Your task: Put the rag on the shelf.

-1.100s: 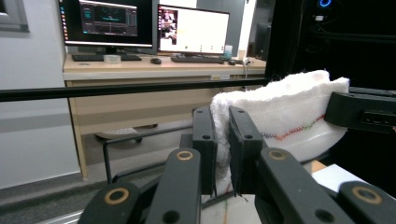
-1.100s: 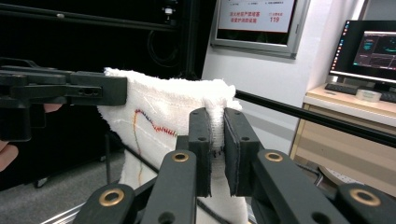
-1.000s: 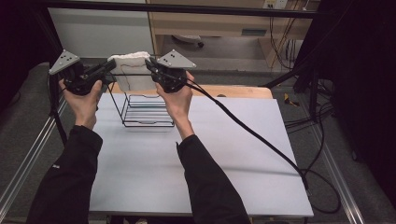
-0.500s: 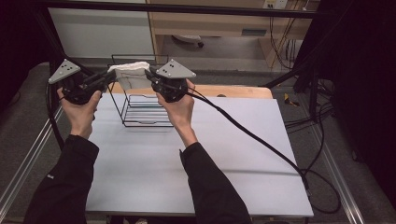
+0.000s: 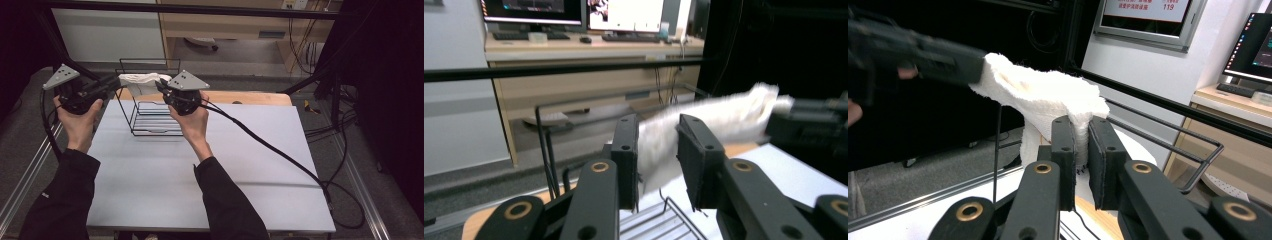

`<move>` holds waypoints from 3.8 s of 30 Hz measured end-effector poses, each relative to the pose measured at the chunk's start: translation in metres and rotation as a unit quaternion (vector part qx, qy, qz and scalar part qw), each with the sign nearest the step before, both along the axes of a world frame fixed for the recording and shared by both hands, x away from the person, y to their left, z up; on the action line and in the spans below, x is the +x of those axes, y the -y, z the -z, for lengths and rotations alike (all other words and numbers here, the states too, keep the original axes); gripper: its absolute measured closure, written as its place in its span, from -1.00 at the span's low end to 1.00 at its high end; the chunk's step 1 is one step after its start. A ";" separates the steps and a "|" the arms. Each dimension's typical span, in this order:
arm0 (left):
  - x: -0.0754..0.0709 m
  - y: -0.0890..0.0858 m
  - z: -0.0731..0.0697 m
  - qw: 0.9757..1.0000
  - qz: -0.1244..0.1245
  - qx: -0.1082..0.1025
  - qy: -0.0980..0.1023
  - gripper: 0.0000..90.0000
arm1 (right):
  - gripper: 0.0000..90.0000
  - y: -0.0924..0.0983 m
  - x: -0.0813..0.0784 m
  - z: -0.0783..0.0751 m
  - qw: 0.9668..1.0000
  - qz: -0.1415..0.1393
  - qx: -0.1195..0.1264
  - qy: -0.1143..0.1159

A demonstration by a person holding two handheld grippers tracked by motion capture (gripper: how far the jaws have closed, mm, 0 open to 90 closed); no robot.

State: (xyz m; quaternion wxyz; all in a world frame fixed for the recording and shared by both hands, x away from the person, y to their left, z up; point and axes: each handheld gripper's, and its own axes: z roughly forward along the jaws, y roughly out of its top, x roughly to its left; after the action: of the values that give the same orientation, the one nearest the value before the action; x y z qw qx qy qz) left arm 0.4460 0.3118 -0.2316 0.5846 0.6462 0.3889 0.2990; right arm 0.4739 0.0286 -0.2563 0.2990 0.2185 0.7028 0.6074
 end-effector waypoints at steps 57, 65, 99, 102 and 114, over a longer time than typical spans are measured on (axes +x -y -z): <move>0.030 0.027 0.037 0.997 0.004 0.043 -0.070 1.00 | 1.00 -0.004 0.017 0.019 0.994 0.011 -0.043 -0.098; 0.029 0.027 0.037 0.997 0.005 0.040 -0.068 0.99 | 0.95 -0.004 0.019 0.020 0.995 0.015 -0.046 -0.088; -0.029 0.011 0.090 0.988 0.042 0.091 -0.114 -0.38 | -0.64 0.087 -0.022 0.038 0.986 0.001 -0.041 -0.165; -0.033 0.013 0.100 0.987 0.046 0.095 -0.120 -0.49 | -0.73 0.101 -0.025 0.045 0.984 0.001 -0.036 -0.173; -0.047 0.019 0.147 0.978 0.064 0.105 -0.166 -0.86 | -0.90 0.164 -0.042 0.087 0.976 0.014 -0.030 -0.214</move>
State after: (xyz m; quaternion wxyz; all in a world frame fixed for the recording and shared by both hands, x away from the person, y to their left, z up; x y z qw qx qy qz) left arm 0.3988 0.2932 -0.3788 0.4587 0.7681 0.4050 0.1887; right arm 0.4319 -0.1352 -0.3431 0.1567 0.3438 0.7655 0.5208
